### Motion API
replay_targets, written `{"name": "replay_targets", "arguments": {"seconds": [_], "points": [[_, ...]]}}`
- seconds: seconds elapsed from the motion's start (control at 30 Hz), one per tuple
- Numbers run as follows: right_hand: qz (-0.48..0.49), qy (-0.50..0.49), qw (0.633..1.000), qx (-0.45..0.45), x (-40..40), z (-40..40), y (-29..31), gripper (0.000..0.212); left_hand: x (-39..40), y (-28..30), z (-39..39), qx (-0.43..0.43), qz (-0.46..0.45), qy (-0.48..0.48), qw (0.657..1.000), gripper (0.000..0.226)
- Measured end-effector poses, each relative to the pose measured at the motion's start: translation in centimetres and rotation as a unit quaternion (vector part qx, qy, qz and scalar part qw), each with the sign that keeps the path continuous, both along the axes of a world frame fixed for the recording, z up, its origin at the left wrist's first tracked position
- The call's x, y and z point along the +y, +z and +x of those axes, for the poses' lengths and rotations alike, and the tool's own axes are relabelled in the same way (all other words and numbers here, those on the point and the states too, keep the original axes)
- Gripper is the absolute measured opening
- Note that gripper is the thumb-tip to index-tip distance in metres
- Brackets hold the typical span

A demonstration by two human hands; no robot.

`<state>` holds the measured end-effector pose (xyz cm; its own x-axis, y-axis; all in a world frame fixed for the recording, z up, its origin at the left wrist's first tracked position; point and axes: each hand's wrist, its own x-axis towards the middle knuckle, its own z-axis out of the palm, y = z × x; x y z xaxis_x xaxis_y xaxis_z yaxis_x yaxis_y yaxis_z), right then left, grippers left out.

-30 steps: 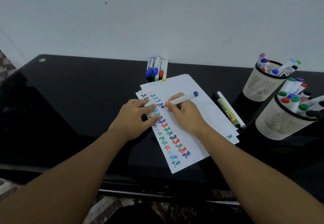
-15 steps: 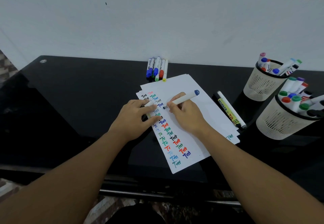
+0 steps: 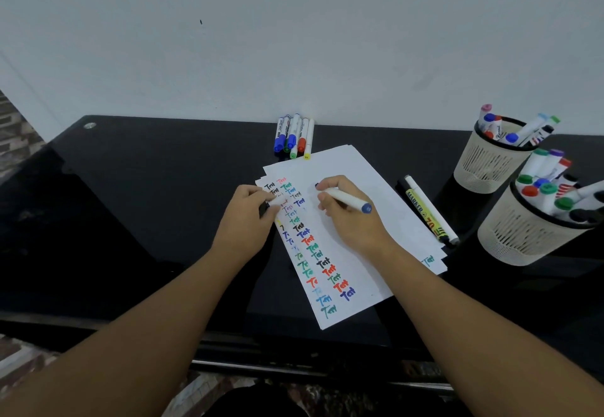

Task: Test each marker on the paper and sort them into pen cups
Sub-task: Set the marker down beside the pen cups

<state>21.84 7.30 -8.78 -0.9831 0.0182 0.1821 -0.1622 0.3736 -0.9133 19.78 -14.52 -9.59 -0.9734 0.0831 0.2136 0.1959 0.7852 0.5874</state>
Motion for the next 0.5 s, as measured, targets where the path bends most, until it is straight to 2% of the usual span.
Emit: {"name": "replay_targets", "arguments": {"seconds": [0.13, 0.2, 0.33, 0.43, 0.5], "points": [[0.043, 0.035, 0.998, -0.029, 0.1, -0.1, 0.1, 0.062, -0.2, -0.4, 0.2, 0.057, -0.014, -0.004, 0.998, 0.029], [0.038, 0.058, 0.996, -0.056, 0.2, -0.2, 0.5, 0.071, 0.0, -0.4, 0.3, 0.066, -0.032, -0.019, 0.997, 0.027], [-0.052, 0.089, 0.992, -0.068, 0.3, -0.3, 1.3, 0.049, 0.1, -0.2, 0.6, 0.081, -0.030, -0.022, 0.996, 0.028], [-0.083, 0.026, 0.995, -0.040, 0.6, -0.3, 2.3, 0.023, 0.0, -0.2, 0.6, 0.091, -0.021, -0.021, 0.995, 0.029], [-0.077, 0.022, 0.996, -0.045, 0.7, -0.3, 3.0, 0.023, 0.1, -0.3, 0.6, 0.093, -0.023, -0.023, 0.995, 0.029]]}}
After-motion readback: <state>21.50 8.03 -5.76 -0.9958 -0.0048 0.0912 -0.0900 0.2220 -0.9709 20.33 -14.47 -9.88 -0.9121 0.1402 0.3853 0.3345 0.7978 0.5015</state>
